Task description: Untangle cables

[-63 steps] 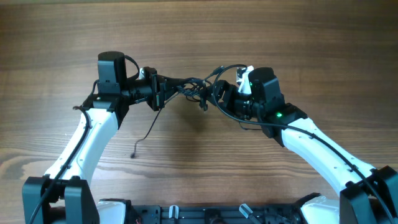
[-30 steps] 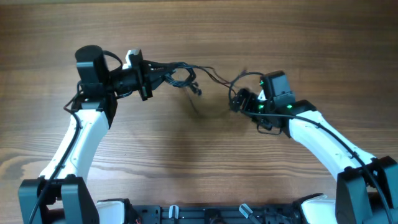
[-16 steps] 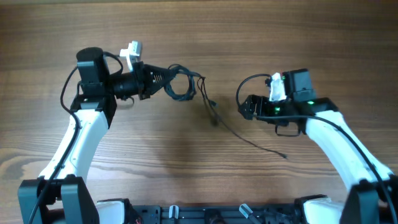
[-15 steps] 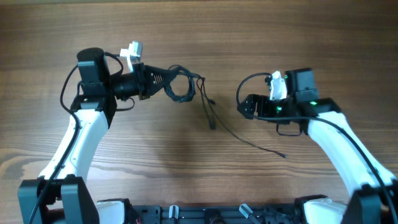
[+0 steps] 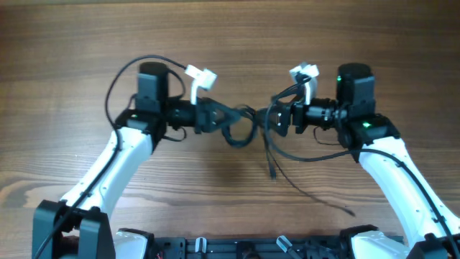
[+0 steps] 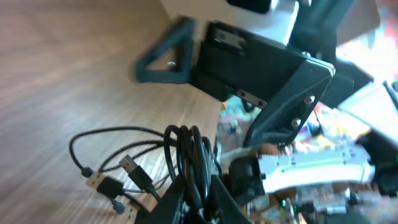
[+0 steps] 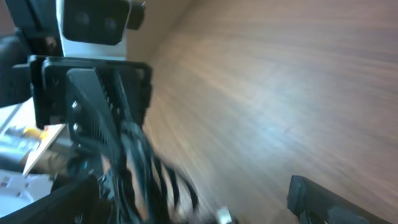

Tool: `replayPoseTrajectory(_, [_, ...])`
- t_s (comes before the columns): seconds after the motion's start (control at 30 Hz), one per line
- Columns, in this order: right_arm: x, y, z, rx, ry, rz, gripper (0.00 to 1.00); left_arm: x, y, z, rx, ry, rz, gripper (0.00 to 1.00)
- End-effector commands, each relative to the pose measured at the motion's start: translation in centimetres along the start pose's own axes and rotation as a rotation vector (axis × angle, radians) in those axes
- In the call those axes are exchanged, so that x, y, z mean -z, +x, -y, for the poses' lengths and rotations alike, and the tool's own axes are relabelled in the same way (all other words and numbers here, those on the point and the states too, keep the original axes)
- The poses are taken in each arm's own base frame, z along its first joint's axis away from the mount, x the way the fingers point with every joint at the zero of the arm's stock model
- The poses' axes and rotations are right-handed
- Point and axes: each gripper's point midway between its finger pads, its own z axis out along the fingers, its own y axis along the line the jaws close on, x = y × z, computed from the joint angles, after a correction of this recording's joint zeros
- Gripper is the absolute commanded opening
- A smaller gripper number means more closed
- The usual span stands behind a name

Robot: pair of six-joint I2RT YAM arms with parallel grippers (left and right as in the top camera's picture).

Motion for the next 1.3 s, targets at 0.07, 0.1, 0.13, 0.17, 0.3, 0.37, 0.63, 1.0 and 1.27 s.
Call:
replayPoseTrajectory(0.07, [-2.3,1.6,-1.7,0.025,-0.096,-0.078,0.63,-1.1,0.2,2.1,-0.111,0.046,-0.031,0.11])
replayPoseTrajectory(0.1, [-2.6,2.0,-1.8,0.015,-0.101,-0.092,0.59,-1.1,0.2,2.0,-0.11,0.041,-0.029,0.08])
replayPoseTrajectory(0.13, [-2.7,2.4,-1.8,0.003,-0.103,-0.107,0.58,-1.0,0.1,1.9,-0.11,0.035,-0.025,0.06])
replayPoseTrajectory(0.17, [-2.9,2.7,-1.8,-0.004,-0.105,-0.118,0.58,-0.8,-0.1,1.7,-0.109,0.026,-0.018,0.04])
replayPoseTrajectory(0.3, [-3.0,3.4,-1.6,-0.027,-0.103,-0.141,0.22,0.3,-1.0,0.9,-0.11,0.001,0.02,0.04])
replayPoseTrajectory(0.37, [-3.0,3.4,-1.6,-0.03,-0.103,-0.142,0.04,0.8,-1.4,0.7,-0.094,-0.008,0.038,0.04])
replayPoseTrajectory(0.63, [-2.8,1.6,2.4,-0.333,0.129,-0.051,0.04,2.1,-2.2,0.0,0.004,-0.03,0.077,0.59])
replayPoseTrajectory(1.0, [-1.2,0.0,8.0,-0.906,0.419,0.215,0.04,2.7,-2.6,-4.4,0.615,-0.235,0.213,1.0])
replayPoseTrajectory(1.27, [-1.4,-0.4,7.8,-0.929,0.402,0.232,0.04,0.4,-2.1,-6.2,1.047,-0.352,0.352,1.0])
